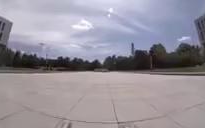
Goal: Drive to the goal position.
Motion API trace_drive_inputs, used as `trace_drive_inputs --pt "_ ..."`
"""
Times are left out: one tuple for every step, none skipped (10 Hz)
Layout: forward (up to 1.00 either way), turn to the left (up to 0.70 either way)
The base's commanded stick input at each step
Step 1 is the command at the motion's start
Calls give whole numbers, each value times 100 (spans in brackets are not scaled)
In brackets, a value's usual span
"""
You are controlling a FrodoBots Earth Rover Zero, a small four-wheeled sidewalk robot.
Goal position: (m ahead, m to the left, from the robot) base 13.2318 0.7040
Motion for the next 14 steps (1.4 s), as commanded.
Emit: trace_drive_inputs --pt "70 0" --pt "70 0" --pt "70 0" --pt "70 0" --pt "70 0" --pt "70 0" --pt "70 0" --pt "70 0" --pt "70 0" --pt "70 0" --pt "70 0" --pt "70 0" --pt "70 0" --pt "70 0"
